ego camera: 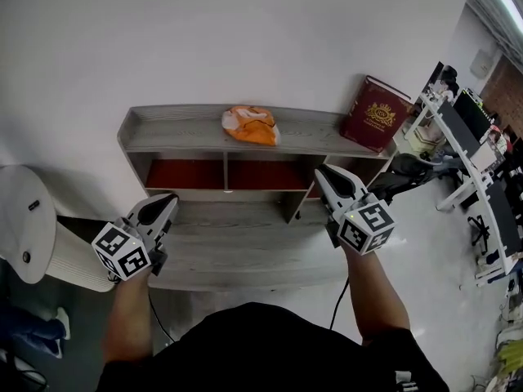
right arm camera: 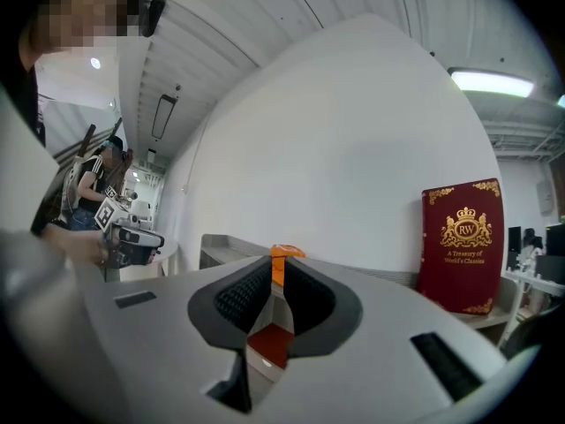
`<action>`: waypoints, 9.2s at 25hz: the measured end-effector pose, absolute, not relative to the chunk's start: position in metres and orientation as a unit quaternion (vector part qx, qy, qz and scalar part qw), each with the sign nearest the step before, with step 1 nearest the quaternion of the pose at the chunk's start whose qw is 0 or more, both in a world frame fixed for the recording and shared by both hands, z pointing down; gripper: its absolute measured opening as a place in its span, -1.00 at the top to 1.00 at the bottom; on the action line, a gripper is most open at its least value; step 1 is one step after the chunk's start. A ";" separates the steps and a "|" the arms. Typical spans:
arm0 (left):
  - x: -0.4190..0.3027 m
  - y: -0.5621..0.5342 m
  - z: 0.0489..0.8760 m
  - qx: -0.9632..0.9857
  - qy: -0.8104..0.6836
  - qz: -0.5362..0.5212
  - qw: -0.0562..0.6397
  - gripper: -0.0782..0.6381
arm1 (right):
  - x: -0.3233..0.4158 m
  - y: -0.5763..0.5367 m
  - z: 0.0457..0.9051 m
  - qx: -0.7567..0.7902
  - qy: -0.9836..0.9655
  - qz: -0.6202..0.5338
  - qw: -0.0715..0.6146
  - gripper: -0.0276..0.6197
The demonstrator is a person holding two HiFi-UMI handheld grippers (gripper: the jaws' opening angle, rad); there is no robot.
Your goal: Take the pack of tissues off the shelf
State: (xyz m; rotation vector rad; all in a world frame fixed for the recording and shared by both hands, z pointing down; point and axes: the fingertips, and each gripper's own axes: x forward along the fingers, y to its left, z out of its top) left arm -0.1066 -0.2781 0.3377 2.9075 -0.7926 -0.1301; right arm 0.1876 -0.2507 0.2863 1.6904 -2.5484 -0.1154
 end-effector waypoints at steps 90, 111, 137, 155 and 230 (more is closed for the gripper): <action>-0.172 -0.253 0.382 0.935 -0.336 -0.030 0.109 0.73 | 0.097 -0.442 0.333 0.367 -0.865 -0.055 0.336 0.82; -0.086 -0.266 0.377 0.972 -0.214 -0.012 0.096 0.73 | 0.150 -0.295 0.278 0.432 -0.859 -0.062 0.267 0.82; 0.007 -0.255 0.392 0.987 -0.115 0.013 0.110 0.73 | 0.277 -0.130 0.369 0.567 -0.799 0.084 0.182 0.82; 0.008 -0.247 0.414 0.980 -0.146 0.028 0.135 0.73 | 0.285 -0.149 0.414 0.523 -0.821 0.131 0.189 0.82; -0.196 -0.127 0.506 0.826 -0.504 0.046 0.249 0.73 | 0.122 -0.274 0.848 0.286 -0.853 0.129 0.418 0.68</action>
